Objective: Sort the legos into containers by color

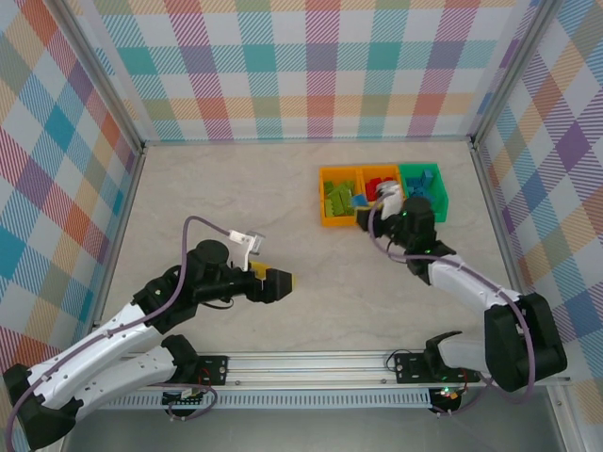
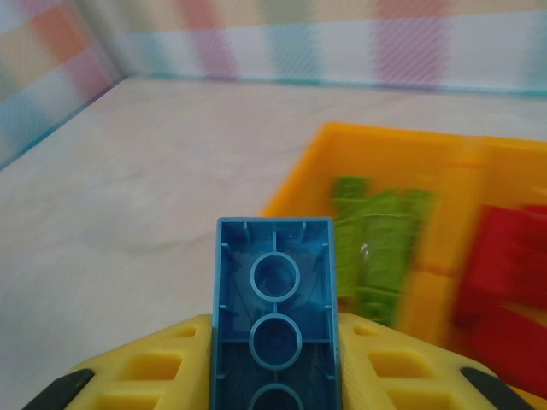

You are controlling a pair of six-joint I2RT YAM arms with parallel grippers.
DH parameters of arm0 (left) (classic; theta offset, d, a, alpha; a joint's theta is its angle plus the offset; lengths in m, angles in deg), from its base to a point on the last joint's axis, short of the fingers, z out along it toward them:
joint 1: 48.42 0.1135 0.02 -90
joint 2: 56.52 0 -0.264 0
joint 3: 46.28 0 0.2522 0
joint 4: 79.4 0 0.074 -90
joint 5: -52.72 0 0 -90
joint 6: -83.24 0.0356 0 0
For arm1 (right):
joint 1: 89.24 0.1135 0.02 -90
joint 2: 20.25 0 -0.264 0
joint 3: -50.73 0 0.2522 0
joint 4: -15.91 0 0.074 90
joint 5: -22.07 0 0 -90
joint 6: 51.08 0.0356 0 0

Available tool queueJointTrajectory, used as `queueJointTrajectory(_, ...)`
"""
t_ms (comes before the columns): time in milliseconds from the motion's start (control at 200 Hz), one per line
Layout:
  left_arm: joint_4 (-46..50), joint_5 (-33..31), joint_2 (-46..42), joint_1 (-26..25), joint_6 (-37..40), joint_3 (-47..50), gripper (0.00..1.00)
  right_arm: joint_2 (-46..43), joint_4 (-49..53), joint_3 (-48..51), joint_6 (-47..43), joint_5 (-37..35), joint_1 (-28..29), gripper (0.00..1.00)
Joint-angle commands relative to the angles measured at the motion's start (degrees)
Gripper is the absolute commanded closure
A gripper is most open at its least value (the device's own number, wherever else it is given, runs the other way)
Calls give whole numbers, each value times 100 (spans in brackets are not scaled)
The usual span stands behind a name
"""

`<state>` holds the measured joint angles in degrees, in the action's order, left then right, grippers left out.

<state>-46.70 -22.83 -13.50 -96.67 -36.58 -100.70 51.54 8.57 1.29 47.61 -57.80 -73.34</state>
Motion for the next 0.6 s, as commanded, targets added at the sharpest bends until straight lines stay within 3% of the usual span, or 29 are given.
queueJointTrajectory(0,-521,-192,71,-80,36,-11,0,282,299,-500,999,-313,-902,75)
queueJointTrajectory(120,-555,-235,108,-178,120,90,0,1076,712,-1216,1180,-272,-1551,74)
queueJointTrajectory(320,-657,-365,-6,-352,171,420,0,2337,1013,-2208,1435,-173,-1898,71)
queueJointTrajectory(370,-601,-467,-67,-361,177,466,0,2537,1099,-2378,1438,-178,-1933,66)
queueJointTrajectory(450,-448,-690,-181,-361,226,498,0,2639,1157,-2492,1592,-172,-2014,47)
queueJointTrajectory(595,-113,-1236,-280,-361,381,533,0,2394,1258,-2434,1674,-100,-2033,37)
